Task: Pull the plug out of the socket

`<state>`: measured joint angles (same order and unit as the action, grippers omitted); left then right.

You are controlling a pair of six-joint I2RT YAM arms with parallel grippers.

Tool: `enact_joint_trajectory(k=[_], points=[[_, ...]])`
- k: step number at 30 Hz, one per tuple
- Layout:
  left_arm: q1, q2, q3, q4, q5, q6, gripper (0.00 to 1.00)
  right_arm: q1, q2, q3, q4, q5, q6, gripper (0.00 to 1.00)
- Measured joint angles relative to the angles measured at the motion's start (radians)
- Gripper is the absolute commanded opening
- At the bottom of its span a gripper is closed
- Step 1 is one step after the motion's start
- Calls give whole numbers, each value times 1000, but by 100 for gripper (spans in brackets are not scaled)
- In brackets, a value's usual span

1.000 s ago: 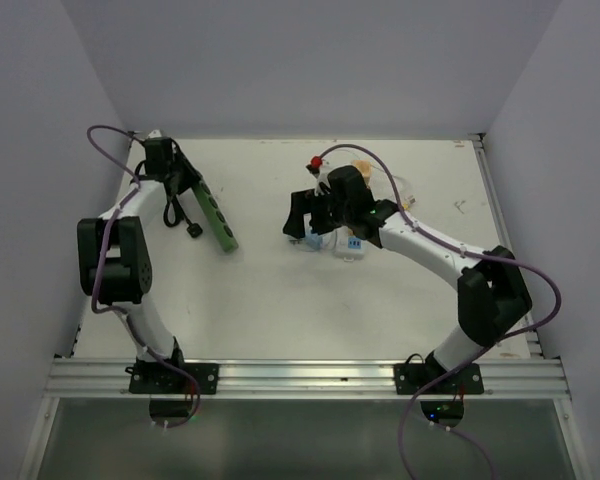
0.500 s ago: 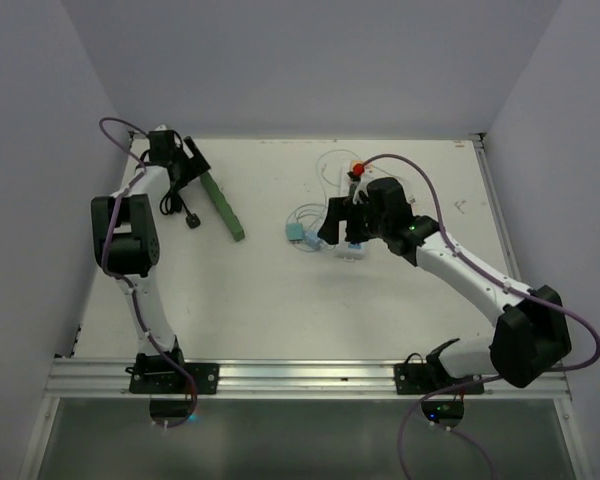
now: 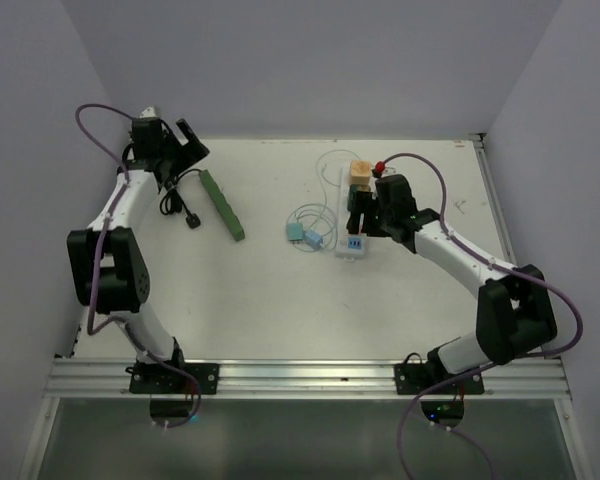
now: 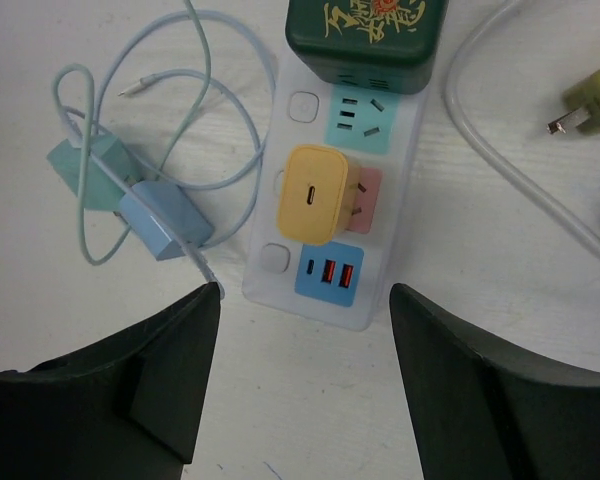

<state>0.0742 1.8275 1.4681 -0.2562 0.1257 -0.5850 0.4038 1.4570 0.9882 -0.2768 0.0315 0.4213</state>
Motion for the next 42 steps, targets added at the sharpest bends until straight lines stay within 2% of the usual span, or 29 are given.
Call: enact_joint_trajectory(k=[7,12,15,19,22,28,31,33,35,37,42], points=[[-190,-449,-256,-5,-23,-6,100,2,138,121,-15,46,-6,67],[-198,-737,-493,-8,-35,-1,100,2,253,210,-26,64,-6,58],[-197,-837,-613,-24,-41,15,100,3,316,227,-28,78,6,53],[-197,-871,-692,-47,-50,53,100,13,360,227,-57,95,23,54],[-199,-882,-714,-66,-51,63,100,32,360,227,-61,117,31,50],[-199,-914,-715,-76,-64,89,100,61,359,227,-75,160,40,23],[-199,-927,-715,-77,-71,96,100,74,356,227,-78,175,34,20],[-199,-936,-715,-77,-74,100,91,89,354,227,-87,187,29,19],[-199,-945,-715,-77,-72,106,88,109,349,225,-103,192,19,19],[-199,-953,-715,-76,-69,109,88,142,338,219,-124,198,6,19],[-199,-968,-715,-76,-68,114,96,245,279,172,-159,191,-17,18]])
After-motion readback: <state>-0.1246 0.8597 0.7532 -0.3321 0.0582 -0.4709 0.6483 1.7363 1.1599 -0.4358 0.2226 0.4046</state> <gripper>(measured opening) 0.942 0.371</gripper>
